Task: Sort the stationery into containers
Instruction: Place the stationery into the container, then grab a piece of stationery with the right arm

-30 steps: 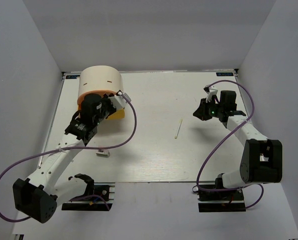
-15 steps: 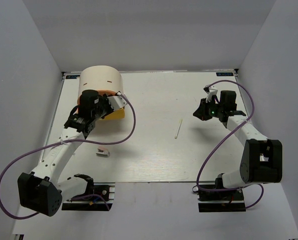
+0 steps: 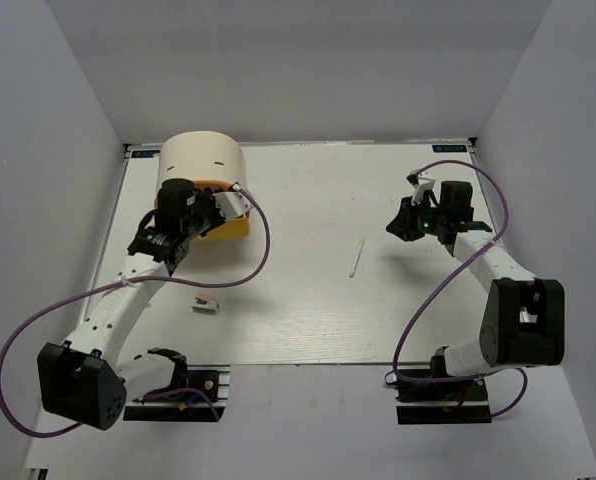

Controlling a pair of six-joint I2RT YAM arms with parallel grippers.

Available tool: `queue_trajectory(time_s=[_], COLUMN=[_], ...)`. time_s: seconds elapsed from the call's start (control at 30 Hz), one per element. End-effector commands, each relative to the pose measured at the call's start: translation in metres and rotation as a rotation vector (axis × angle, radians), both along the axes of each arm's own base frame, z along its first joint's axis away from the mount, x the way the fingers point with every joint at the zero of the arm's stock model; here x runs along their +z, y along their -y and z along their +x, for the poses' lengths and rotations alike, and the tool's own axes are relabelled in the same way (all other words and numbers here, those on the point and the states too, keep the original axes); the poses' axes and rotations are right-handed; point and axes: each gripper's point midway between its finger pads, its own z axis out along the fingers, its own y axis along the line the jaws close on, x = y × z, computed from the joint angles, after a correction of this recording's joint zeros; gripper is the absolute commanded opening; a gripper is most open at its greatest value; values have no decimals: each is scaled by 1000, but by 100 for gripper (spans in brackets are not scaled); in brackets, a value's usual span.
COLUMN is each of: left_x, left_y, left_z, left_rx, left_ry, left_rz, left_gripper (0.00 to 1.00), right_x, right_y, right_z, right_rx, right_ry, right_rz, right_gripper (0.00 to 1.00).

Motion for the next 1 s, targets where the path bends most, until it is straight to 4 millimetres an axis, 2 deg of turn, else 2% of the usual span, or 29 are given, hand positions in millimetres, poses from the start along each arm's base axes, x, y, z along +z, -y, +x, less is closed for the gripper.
queue_trajectory(time_s=[0.0,0.27,0.37,0.6,0.63,0.73,0.77,0.8,0.83,0.9,0.93,0.97], left_x=[4,2,8,14,28,67,80,97,106,120,127,125], left_y=[-1,-1,-1,-3,-3,9,12,18,25,40,42,46], left_z=[2,1,1,-2,-1,-4,-7,-10,-14,-26,-31,-34], left_rx=[-6,-2,-2,14,14,5,9,-4,-21,-45,-42,1], left_ry=[30,35,54,67,98,165,171,176,161,87,75,10], left_rz=[-4,-14,-19,-36,-45,-129,-189,-239,-297,-439,-488,-592], left_gripper=[17,33,50,58,59,62,64,69,86,88,88,92], right_x=[1,2,1,2,2,6,9,12,12,14,16,19], right_y=[3,2,3,2,2,-9,-18,-26,-27,-38,-37,-40], right_z=[3,3,3,3,2,-5,-10,-20,-19,-35,-33,-31], right_rx=[0,3,1,8,12,150,217,286,379,545,628,680], right_ry=[20,23,21,27,30,91,105,102,191,265,365,417], right_rz=[2,-2,-4,-6,-5,-5,28,61,11,26,-24,-43], right_gripper=[9,9,9,9,9,18,27,31,35,49,54,64])
